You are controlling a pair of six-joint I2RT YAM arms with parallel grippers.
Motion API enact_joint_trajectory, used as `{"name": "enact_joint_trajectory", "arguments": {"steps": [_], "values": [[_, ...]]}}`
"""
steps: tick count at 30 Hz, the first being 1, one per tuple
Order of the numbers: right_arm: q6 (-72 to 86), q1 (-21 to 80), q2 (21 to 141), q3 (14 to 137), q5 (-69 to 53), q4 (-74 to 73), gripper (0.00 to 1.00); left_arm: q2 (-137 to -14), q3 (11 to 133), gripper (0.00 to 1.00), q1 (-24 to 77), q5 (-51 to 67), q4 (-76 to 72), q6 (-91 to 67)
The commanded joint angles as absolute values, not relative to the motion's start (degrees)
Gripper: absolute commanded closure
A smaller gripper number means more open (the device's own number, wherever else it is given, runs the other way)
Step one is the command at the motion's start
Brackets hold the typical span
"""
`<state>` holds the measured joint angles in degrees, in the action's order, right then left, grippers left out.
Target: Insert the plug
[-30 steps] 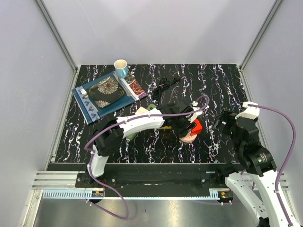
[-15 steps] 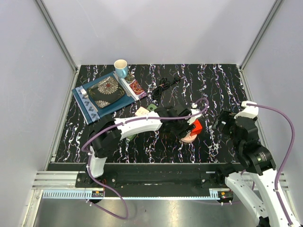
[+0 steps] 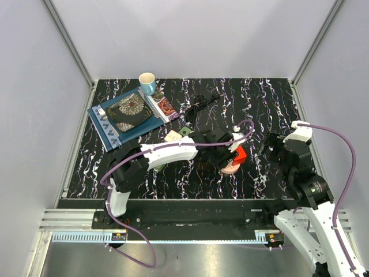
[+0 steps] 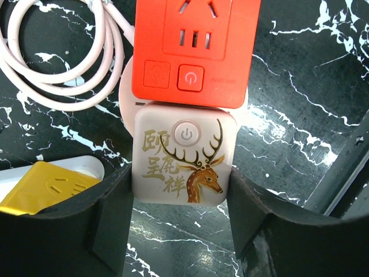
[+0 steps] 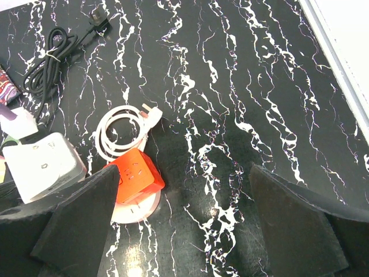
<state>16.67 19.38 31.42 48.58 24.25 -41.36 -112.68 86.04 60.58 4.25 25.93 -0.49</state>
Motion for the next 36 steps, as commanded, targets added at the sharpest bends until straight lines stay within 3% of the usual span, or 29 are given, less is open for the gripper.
{"name": "enact_joint_trajectory", "arguments": {"steps": [1, 2, 6, 9, 16, 36], "values": [[16.0, 19.34, 31.03, 50.01, 23.2, -38.76, 0.0, -120.58, 88.05, 0.81, 60.65, 3.16, 34.01, -1.4], [16.0, 19.34, 30.59, 50.27, 23.12, -38.85, 0.0, -120.93, 90.33, 0.79, 59.95, 3.16, 34.45, -2.1], [15.73, 19.34, 29.18, 50.62, 22.68, -39.29, 0.0, -119.54, 93.25, 0.48, 59.15, 4.13, 33.93, -2.99], [15.38, 19.25, 28.3, 50.8, 22.68, -39.38, 0.0, -117.78, 94.74, 0.3, 58.89, 4.04, 33.66, -3.34], [15.73, 19.34, 27.34, 51.85, 22.77, -39.64, 0.0, -108.22, 93.17, 0.01, 56.0, 3.69, 27.08, -7.46], [17.23, 19.34, 30.32, 53.44, 22.06, -40.69, 0.0, -83.95, 80.78, 0.01, 28.31, 3.08, 19.6, -19.07]]}}
